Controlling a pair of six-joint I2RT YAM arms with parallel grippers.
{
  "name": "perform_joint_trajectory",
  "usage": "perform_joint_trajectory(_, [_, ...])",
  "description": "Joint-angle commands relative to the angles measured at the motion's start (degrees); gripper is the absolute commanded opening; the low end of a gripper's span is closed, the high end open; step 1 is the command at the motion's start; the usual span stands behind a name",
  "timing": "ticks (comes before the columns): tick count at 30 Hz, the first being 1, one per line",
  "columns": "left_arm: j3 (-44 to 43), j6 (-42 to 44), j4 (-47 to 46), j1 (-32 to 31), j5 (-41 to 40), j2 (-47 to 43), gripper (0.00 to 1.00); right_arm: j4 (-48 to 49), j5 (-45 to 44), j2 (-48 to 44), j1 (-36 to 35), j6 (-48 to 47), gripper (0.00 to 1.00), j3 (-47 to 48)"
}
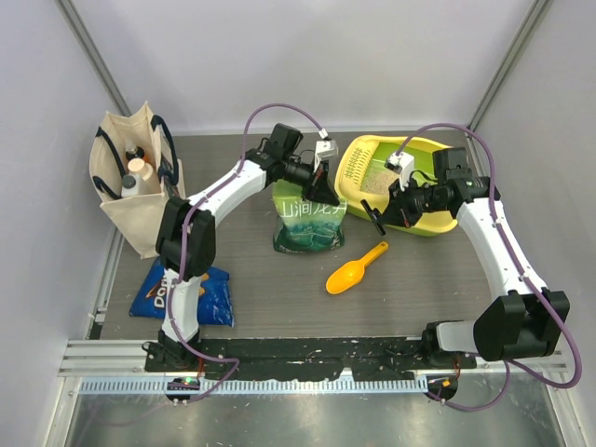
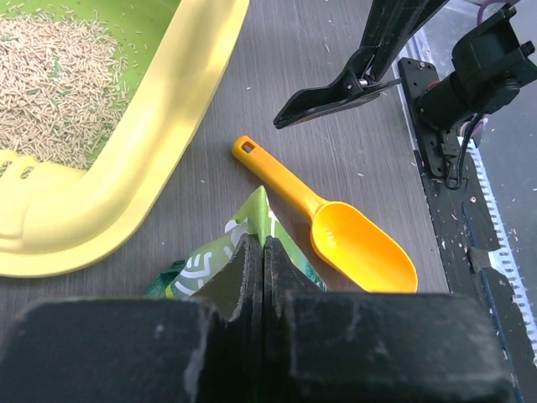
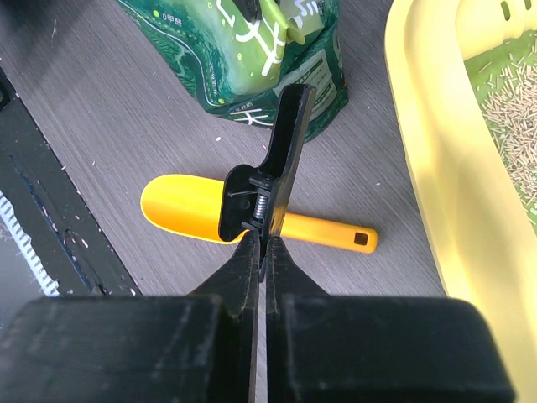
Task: Fill the litter box with clean litter
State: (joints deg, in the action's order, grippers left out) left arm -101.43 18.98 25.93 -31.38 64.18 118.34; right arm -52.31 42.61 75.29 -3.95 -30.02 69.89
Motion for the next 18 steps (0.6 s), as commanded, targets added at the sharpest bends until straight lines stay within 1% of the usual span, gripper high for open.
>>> perform_joint_trajectory(1, [-0.44,-3.07,-0.35,0.0,2.44,-1.45,0.0,1.6,1.16,-0.23,0.17,0.49,0.02,2.01])
perform_joint_trajectory(3, [0.62,-4.57,-2.37,0.17,2.0,-1.71,0.0,2.39,1.25,-0.49,0.08,1.19,0.01,1.48])
perform_joint_trajectory(5, [0.79,-5.01,-2.73,0.09,0.34,-1.89,0.18,3.09,1.42,-0.84,0.17,1.8,0.02,0.78])
perform_joint_trajectory(6, [1.14,-5.01,-3.08,0.09,0.15,-2.15,0.24,3.27,1.51,-0.84,0.08,1.89,0.01,0.6])
perform_joint_trajectory(7, [1.49,-5.01,-3.6,0.0,-0.8,-2.33,0.35,3.36,1.51,-0.84,0.08,2.07,0.01,0.34])
perform_joint_trajectory(10, [3.86,-5.1,-7.55,-0.61,-2.3,-3.91,0.46,3.45,1.42,-0.67,0.08,2.42,0.01,0.16])
perform_joint_trajectory(11, [4.91,-4.75,-9.22,-0.7,-3.35,-4.43,0.48,3.45,1.42,-0.67,0.08,2.34,0.01,0.16])
perform_joint_trajectory(13, [5.01,-1.77,-9.32,-1.67,-4.41,-4.61,0.52,3.45,1.16,-0.58,0.17,2.34,0.01,0.34])
perform_joint_trajectory(16, [5.27,2.01,-9.84,-2.63,-6.87,-5.31,0.53,3.36,0.9,-0.75,0.17,2.33,0.02,0.34])
perform_joint_trajectory(18, [6.85,2.2,-13.52,-3.69,-9.32,-6.19,0.53,2.83,0.9,-0.84,0.25,2.25,0.01,0.16])
